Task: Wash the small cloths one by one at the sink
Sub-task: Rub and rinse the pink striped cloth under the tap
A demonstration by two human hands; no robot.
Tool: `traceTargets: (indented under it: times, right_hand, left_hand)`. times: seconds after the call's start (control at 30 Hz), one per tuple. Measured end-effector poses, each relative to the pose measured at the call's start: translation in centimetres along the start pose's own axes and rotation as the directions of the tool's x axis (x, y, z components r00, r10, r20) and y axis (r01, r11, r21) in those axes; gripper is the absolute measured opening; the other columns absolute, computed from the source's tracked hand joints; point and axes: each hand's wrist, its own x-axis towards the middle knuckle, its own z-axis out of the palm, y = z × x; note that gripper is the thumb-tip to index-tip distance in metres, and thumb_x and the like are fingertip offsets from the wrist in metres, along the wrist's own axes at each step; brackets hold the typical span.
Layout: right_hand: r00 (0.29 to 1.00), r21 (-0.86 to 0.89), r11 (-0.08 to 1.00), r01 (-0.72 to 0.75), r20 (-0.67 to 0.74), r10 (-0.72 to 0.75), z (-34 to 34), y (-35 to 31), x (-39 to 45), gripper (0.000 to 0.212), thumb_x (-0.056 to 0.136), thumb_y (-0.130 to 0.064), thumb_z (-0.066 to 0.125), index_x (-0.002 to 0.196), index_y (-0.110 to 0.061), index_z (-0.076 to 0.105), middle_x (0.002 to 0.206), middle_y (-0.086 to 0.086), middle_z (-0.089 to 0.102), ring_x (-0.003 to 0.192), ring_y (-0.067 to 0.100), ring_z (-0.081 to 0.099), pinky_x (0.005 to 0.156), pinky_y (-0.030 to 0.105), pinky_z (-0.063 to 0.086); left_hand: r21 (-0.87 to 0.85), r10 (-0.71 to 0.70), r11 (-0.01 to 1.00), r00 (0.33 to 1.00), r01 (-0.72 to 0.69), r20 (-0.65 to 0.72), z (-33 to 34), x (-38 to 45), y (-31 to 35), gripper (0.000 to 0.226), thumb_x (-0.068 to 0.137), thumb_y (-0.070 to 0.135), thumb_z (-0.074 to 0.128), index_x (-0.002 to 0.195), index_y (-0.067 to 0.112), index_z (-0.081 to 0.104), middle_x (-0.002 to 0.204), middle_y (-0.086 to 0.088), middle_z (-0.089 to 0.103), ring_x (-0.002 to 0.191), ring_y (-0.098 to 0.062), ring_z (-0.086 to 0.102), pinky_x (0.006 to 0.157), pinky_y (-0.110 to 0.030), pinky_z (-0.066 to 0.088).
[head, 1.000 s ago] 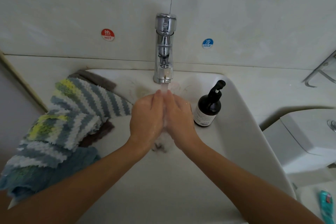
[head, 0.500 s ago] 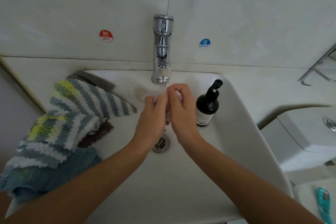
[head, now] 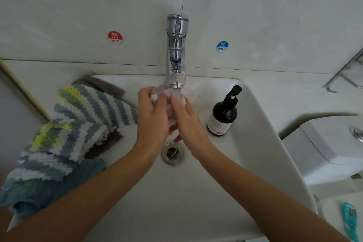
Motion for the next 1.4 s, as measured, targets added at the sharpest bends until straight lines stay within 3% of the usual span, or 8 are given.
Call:
traceTargets:
  times: [0.13, 0.3, 0.47, 0.6, 0.7, 0.9, 1.1, 1.4]
  right_hand:
    - [1.0, -0.014, 1.0, -0.021, 0.019, 0.021, -0.3, -0.2, 0.0, 0.045, 0.093, -0.068, 0.038, 0.107, -0.029, 0.056, 0.089, 0.0, 0.071, 0.071, 0.02, 0.071, 0.054, 0.035, 0.052]
    - [0.996, 0.246, 0.969, -0.011, -0.087, 0.033, -0.2, -0.5, 0.0, 0.023, 0.101, -0.028, 0.052, 0.121, -0.017, 0.057, 0.099, 0.009, 0.073, 0.084, 0.021, 0.073, 0.073, 0.046, 0.06]
    - [0.98, 0.277, 0.95, 0.142, -0.178, -0.094, -1.0, -0.8, -0.2, 0.027, 0.099, 0.0, 0.047, 0.105, -0.023, 0.058, 0.094, 0.0, 0.066, 0.075, -0.003, 0.066, 0.064, 0.015, 0.052]
    - [0.983, 0.323, 0.934, 0.15, -0.154, -0.105, -1.0, -0.6, -0.1, 0.041, 0.092, 0.01, 0.046, 0.114, -0.023, 0.059, 0.105, 0.004, 0.068, 0.094, 0.009, 0.068, 0.076, 0.021, 0.056]
    - [0.989, 0.389, 0.916, 0.096, -0.142, -0.044, -0.9, -0.6, 0.0, 0.042, 0.092, 0.006, 0.047, 0.124, -0.019, 0.056, 0.117, 0.012, 0.065, 0.106, 0.023, 0.065, 0.08, 0.024, 0.056]
    - [0.987, 0.12, 0.99, 0.079, -0.151, -0.06, 0.2, 0.0, -0.5, 0.028, 0.1, -0.04, 0.046, 0.122, -0.023, 0.053, 0.109, -0.001, 0.066, 0.095, 0.004, 0.064, 0.069, 0.011, 0.049]
    - [0.961, 0.073, 0.99, 0.125, -0.257, -0.102, 0.2, -0.1, -0.2, 0.033, 0.102, -0.038, 0.044, 0.083, -0.015, 0.056, 0.065, -0.009, 0.058, 0.061, 0.003, 0.055, 0.056, 0.021, 0.045]
    - [0.948, 0.049, 0.991, 0.125, -0.302, -0.105, 0.1, -0.2, 0.2, 0.046, 0.102, -0.029, 0.046, 0.06, -0.012, 0.05, 0.055, -0.001, 0.049, 0.054, 0.009, 0.047, 0.055, 0.033, 0.043]
  left_hand:
    - [-0.037, 0.024, 0.999, 0.997, -0.021, 0.077, 0.1, -0.3, 0.5, 0.024, 0.095, -0.003, 0.044, 0.108, 0.018, 0.047, 0.085, 0.002, 0.06, 0.064, 0.005, 0.063, 0.046, -0.013, 0.047]
    - [-0.087, -0.063, 0.993, 0.983, 0.079, 0.172, 0.3, -0.7, 0.7, 0.041, 0.087, -0.014, 0.037, 0.099, 0.024, 0.049, 0.082, 0.001, 0.062, 0.059, 0.003, 0.063, 0.042, -0.014, 0.044]
    - [0.113, -0.091, 0.991, 0.98, 0.072, 0.174, 0.7, 0.0, -1.0, 0.016, 0.101, 0.034, 0.037, 0.113, 0.028, 0.047, 0.103, 0.008, 0.061, 0.09, -0.002, 0.062, 0.065, -0.016, 0.045]
    - [0.275, -0.072, 0.961, 0.97, 0.005, 0.233, 0.2, 0.3, -1.7, 0.034, 0.093, 0.065, 0.03, 0.115, 0.041, 0.038, 0.114, 0.01, 0.06, 0.1, -0.003, 0.059, 0.078, -0.025, 0.047]
    - [0.279, -0.035, 0.96, 0.976, -0.027, 0.216, 0.0, 0.4, -1.4, 0.023, 0.099, 0.051, 0.034, 0.115, 0.037, 0.045, 0.103, 0.017, 0.06, 0.093, 0.003, 0.059, 0.079, -0.023, 0.05]
    - [0.202, 0.129, 0.968, 0.987, -0.146, 0.092, 0.4, -0.6, -2.2, 0.015, 0.102, 0.025, 0.043, 0.116, 0.028, 0.046, 0.103, 0.003, 0.064, 0.093, -0.009, 0.065, 0.081, -0.036, 0.056]
    - [0.291, 0.144, 0.938, 0.974, -0.191, 0.172, 0.4, -0.5, -2.5, 0.017, 0.103, 0.038, 0.033, 0.109, 0.028, 0.045, 0.086, 0.005, 0.065, 0.076, -0.006, 0.065, 0.064, -0.03, 0.053]
    - [0.417, 0.146, 0.885, 0.974, -0.207, 0.173, 0.2, -0.4, -2.3, 0.046, 0.1, 0.045, 0.028, 0.087, 0.015, 0.06, 0.067, 0.002, 0.064, 0.063, -0.006, 0.06, 0.054, -0.019, 0.048]
